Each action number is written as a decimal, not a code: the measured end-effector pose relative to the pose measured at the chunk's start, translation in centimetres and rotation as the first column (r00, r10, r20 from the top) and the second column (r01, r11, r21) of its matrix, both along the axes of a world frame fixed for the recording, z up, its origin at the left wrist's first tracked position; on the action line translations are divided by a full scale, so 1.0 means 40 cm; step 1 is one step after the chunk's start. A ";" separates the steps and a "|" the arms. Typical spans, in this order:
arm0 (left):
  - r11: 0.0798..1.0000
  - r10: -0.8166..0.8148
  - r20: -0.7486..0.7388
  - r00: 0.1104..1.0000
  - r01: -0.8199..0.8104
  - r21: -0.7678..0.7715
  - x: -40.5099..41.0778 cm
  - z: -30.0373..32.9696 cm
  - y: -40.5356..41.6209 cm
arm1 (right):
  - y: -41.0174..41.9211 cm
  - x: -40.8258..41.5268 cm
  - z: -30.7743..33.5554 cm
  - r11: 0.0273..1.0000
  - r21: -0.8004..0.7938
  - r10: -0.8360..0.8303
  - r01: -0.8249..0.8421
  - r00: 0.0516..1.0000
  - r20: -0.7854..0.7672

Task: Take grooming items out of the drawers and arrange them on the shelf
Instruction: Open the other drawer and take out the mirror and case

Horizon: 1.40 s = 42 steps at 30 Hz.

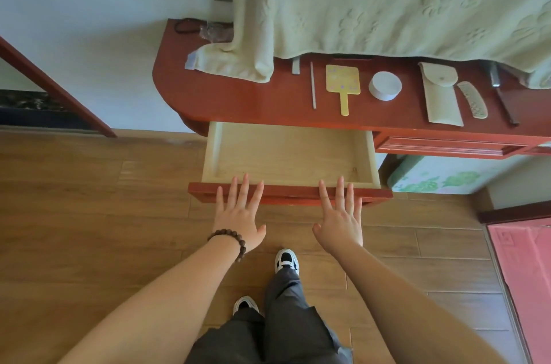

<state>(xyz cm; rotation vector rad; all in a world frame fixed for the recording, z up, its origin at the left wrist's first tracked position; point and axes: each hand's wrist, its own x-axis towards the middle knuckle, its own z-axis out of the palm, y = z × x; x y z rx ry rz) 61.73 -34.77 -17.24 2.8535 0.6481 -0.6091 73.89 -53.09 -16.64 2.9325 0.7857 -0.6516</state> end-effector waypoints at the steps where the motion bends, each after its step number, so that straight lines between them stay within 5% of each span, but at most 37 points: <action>1: 1.000 0.000 -0.006 1.000 0.000 -0.002 0.014 0.001 0.009 | 0.010 0.014 0.001 1.000 0.002 -0.001 0.001 1.000 -0.003; 18: 1.000 -0.015 0.010 1.000 0.015 0.025 0.224 -0.003 0.160 | 0.155 0.221 -0.007 0.999 0.038 0.006 -0.008 0.999 0.047; 22: 0.985 0.170 0.227 0.959 -0.159 -0.069 0.248 0.014 0.151 | 0.169 0.257 0.000 0.991 0.130 -0.018 0.016 1.000 0.012; 25: 0.779 0.627 0.371 0.685 -0.538 -0.322 0.251 0.023 0.098 | 0.155 0.235 -0.004 0.880 0.397 -0.285 0.261 0.959 0.001; 27: 0.510 0.859 0.280 0.428 -0.680 -0.526 0.262 0.014 0.075 | 0.154 0.220 -0.016 0.698 0.499 -0.517 0.515 0.843 -0.146; 29: 0.289 0.954 0.134 0.267 -0.709 -0.643 0.280 0.000 0.074 | 0.166 0.227 -0.028 0.540 0.503 -0.629 0.675 0.721 -0.292; 31: 0.221 0.967 0.067 0.245 -0.683 -0.697 0.300 -0.014 0.083 | 0.182 0.251 -0.042 0.467 0.491 -0.657 0.735 0.660 -0.364; 35: 0.224 0.957 0.053 0.284 -0.614 -0.757 0.335 -0.030 0.111 | 0.204 0.280 -0.060 0.418 0.511 -0.643 0.751 0.642 -0.418; 42: 0.264 0.939 0.070 0.335 -0.578 -0.772 0.373 -0.043 0.162 | 0.232 0.353 -0.062 0.433 0.533 -0.593 0.727 0.675 -0.438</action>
